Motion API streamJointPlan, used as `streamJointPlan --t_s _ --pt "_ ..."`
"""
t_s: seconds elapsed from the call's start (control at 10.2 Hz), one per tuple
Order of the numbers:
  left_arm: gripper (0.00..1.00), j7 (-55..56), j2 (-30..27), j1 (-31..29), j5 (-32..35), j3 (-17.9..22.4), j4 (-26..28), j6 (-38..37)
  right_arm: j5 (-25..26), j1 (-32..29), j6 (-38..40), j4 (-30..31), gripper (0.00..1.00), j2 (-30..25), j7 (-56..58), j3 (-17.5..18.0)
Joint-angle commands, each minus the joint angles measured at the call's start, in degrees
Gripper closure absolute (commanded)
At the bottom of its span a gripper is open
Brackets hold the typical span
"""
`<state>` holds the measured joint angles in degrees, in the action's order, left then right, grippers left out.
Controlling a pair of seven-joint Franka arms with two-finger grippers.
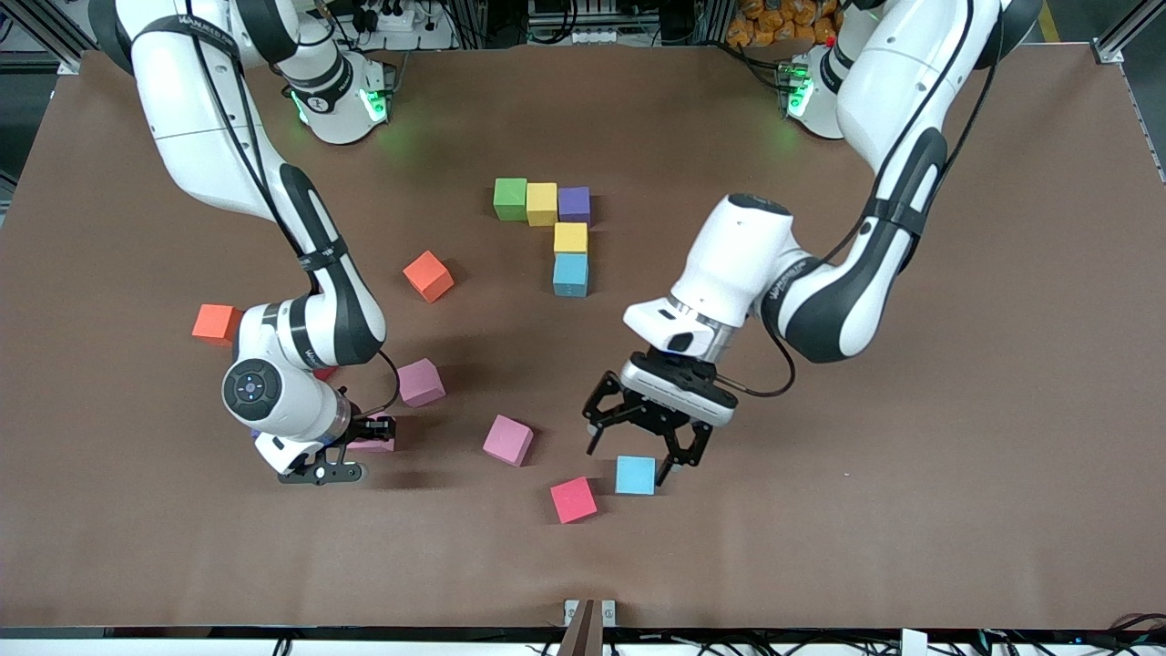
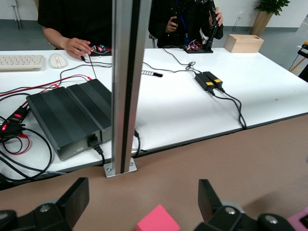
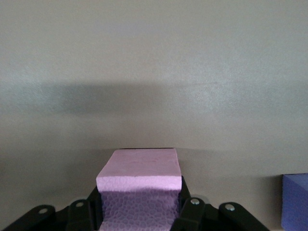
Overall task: Form number 2 with 11 blocks
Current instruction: 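Lift the pink cube with the right gripper while the left gripper rises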
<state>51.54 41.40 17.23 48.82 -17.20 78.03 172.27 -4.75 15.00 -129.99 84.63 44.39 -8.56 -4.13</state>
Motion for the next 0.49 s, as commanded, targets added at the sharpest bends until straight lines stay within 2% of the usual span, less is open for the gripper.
streamJointPlan --t_s 0.0,0.2,0.39 --pt "0.0 -0.13 -3.95 -0.62 -1.63 -3.53 1.59 -7.7 0.09 0.46 2.71 1.23 1.0 -4.98 -6.0 -0.71" --pt "0.0 -0.22 -4.13 -0.62 -1.62 -5.12 2.56 -11.6 0.09 1.69 6.85 5.96 1.0 -11.48 -16.35 -0.71" --pt "0.0 -0.22 -4.66 -0.62 -1.54 -5.48 3.61 -16.49 0.09 4.49 7.21 14.64 1.0 -19.21 -30.65 -0.71"
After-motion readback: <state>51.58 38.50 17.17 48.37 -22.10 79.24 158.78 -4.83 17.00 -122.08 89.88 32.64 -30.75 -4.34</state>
